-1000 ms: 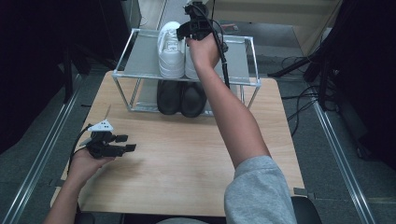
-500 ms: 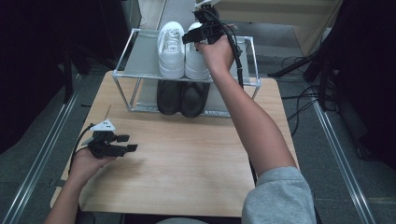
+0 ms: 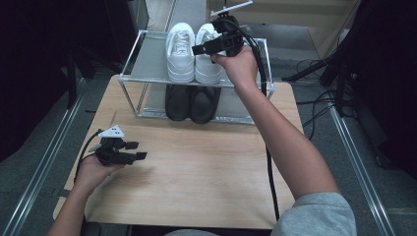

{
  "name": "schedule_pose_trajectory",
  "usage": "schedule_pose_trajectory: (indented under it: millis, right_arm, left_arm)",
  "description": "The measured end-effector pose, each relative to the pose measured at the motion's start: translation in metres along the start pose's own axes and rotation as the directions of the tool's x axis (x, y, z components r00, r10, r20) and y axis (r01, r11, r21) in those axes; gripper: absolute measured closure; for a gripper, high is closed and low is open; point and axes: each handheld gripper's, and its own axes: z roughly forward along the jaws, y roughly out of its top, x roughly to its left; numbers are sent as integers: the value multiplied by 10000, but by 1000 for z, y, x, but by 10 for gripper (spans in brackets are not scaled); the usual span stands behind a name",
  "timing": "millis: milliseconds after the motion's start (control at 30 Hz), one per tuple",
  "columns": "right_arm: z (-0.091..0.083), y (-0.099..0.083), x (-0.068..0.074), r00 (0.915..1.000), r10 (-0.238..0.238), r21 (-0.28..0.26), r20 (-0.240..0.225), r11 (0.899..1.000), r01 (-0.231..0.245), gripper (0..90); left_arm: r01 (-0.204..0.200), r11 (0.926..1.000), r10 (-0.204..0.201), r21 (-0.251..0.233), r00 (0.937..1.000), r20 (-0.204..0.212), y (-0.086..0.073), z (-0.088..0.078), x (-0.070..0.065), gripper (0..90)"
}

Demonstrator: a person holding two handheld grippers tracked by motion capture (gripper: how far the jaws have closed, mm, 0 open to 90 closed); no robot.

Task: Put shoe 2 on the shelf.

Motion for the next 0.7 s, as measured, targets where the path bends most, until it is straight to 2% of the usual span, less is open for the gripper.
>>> schedule_pose_trajectory:
  millis: [100,167,267,500,600,700]
  right_arm:
    - [-7,-6,6,9989,-459,75,35,9989,459,402]
    - [-11,-11,9,9977,-680,-64,-35,9977,680,400]
    - [-18,-17,13,9970,-701,-132,-324,9975,697,395]
    - [-31,-35,23,9907,-1165,-390,-707,9927,1140,374]
    - [-34,-48,24,9899,-1051,-468,-948,9938,1011,369]
    - [-36,-60,26,9872,-1325,-543,-885,9903,1281,372]
  left_arm:
    - [11,10000,-12,7,10000,31,0,1,0,374]
    - [16,10000,-16,38,10000,42,1,1,0,373]
    - [9,10000,-9,66,10000,-7,1,2,0,372]
    - [-22,10000,22,77,10000,-12,1,2,-1,370]
    - [-61,10000,61,59,10000,-36,1,1,-2,369]
    - [-105,9999,106,109,9999,-77,1,2,-1,368]
